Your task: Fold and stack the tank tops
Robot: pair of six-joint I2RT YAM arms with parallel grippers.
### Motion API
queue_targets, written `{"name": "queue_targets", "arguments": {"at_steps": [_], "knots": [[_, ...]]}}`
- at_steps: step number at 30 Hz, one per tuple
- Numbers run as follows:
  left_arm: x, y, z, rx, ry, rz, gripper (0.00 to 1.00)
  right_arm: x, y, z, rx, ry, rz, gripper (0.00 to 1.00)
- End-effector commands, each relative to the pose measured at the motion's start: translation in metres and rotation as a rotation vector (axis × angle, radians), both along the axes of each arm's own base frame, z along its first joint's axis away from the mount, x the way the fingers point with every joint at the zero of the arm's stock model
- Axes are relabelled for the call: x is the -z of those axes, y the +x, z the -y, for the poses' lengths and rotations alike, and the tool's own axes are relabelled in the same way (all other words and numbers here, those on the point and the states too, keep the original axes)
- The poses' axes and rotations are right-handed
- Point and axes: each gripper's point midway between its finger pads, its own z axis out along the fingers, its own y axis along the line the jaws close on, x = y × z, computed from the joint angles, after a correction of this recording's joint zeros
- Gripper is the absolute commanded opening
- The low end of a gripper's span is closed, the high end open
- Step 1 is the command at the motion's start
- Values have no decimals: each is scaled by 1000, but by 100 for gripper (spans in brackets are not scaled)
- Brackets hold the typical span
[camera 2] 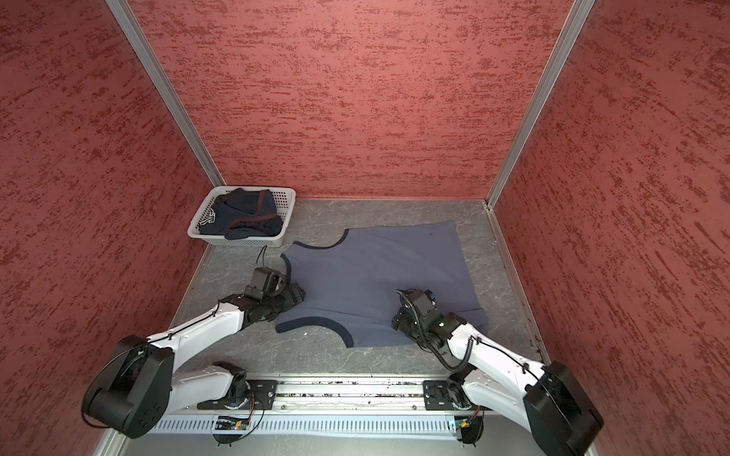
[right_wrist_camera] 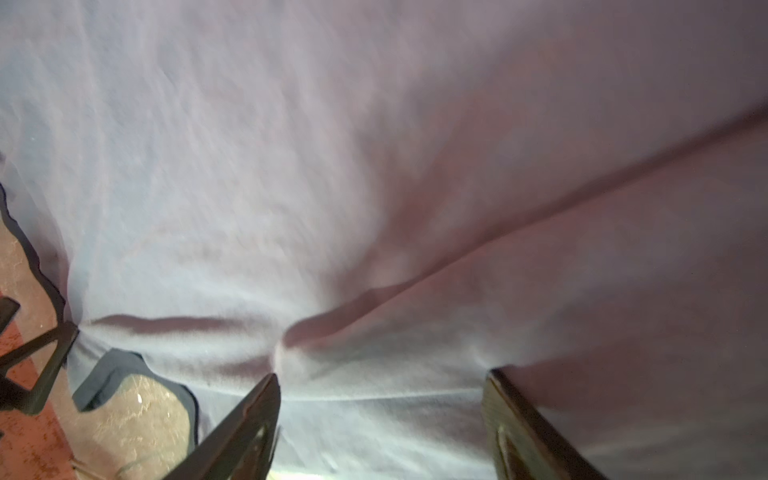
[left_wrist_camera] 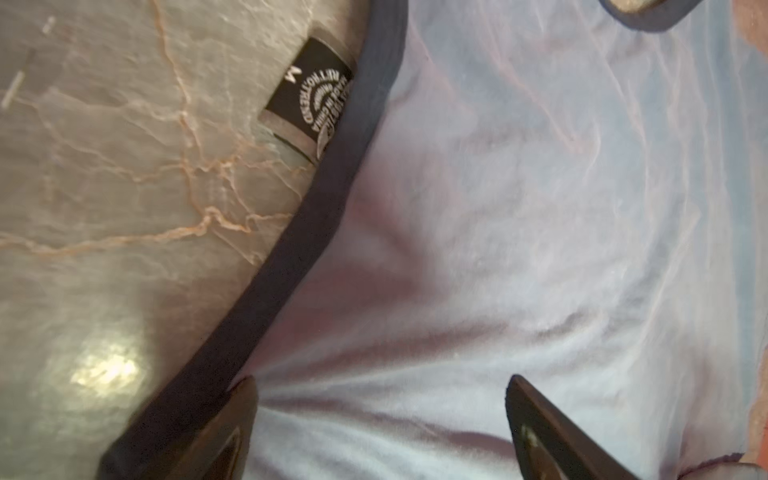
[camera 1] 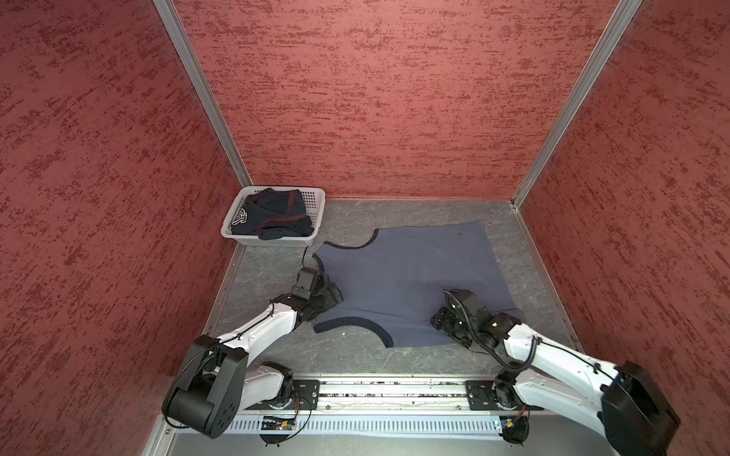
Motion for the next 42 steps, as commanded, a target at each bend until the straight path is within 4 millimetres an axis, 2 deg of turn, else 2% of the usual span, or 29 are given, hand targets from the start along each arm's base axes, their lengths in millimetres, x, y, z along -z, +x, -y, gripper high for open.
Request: {"name": "queue_targets", "arguments": {"at_steps": [1,6,11,13,15,18,21,23,26,29,31,37,40,42], "knots": [[18,-14,-7,11,33,-81,94,24,-39,31,90,-104,-158,78],[3,-5,1,58,59,-57,94,-7,-20,19,58,-73,-74,79],[-35,-9,15,120,193,-1,94,-45,11,9,5,-113,35,80],[-50,-20,31,161,214,12,93,-56,21,4,-14,-123,73,80],[-63,-36,57,234,216,34,91,-65,31,7,-10,-161,109,80],[-68,-64,98,362,196,43,86,-71,43,17,0,-247,154,80],[-64,-96,141,488,180,32,83,-69,54,27,10,-308,170,81],[-61,-109,171,567,156,40,81,-64,62,33,23,-308,161,81],[-50,-124,211,663,101,13,79,-52,72,42,44,-267,127,81],[-39,-133,236,714,91,1,78,-40,81,54,57,-236,108,81],[-31,-134,244,724,93,-9,77,-35,86,60,59,-224,102,81],[-1,-142,248,754,103,-74,72,-16,95,71,58,-222,72,81],[13,-158,243,789,118,-136,70,-6,96,81,79,-230,49,81],[22,-172,231,801,153,-181,68,0,94,89,101,-235,31,81]]}}
